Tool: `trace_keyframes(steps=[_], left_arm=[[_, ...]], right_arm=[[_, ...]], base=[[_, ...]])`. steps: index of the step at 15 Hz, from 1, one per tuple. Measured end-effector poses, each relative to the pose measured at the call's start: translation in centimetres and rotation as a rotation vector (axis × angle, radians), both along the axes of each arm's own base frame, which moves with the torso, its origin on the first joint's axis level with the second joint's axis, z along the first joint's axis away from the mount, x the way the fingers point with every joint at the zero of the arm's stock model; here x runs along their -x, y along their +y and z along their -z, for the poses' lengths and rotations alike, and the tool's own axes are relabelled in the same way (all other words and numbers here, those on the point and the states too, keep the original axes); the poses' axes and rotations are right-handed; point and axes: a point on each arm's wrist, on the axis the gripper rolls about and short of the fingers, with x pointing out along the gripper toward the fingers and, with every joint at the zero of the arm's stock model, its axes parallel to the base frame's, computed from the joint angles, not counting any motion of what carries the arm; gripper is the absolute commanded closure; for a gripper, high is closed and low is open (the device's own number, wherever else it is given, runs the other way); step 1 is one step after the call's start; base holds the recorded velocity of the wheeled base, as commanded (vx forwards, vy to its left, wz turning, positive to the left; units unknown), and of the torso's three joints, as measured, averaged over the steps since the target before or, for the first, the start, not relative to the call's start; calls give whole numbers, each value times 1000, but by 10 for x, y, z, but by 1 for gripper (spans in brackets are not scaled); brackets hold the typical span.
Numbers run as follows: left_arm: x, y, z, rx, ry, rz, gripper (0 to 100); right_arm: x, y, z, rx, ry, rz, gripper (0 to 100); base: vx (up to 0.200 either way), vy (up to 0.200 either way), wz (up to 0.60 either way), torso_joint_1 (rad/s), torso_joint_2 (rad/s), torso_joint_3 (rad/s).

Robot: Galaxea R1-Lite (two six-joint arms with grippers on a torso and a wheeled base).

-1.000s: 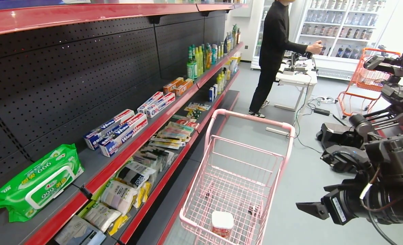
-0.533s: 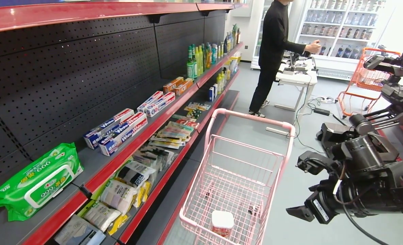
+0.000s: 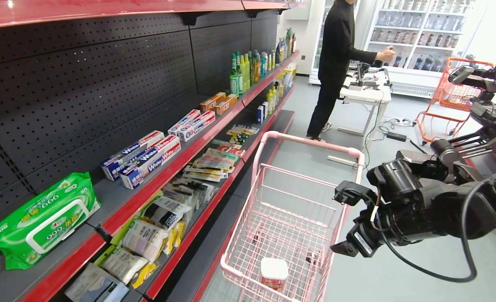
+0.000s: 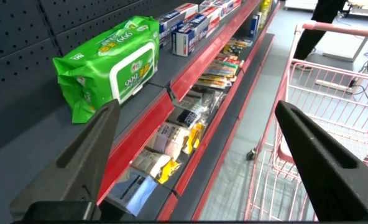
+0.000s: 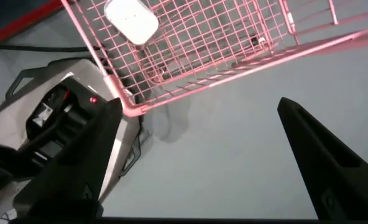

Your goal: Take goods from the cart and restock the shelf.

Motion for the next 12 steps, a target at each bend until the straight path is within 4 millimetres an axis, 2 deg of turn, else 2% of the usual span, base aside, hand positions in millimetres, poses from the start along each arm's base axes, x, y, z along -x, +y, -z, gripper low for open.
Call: trace_keyframes(steps=[3, 12], left_arm=[[0, 0, 0, -1, 0, 0, 0], [0, 0, 0, -1, 0, 0, 0]], right_arm=[[-22, 11, 7, 9, -15, -72, 0], [-61, 50, 37, -29, 5, -195, 0]], base=[[0, 0, 0, -87, 199, 98], [0, 0, 0, -130, 281, 146]])
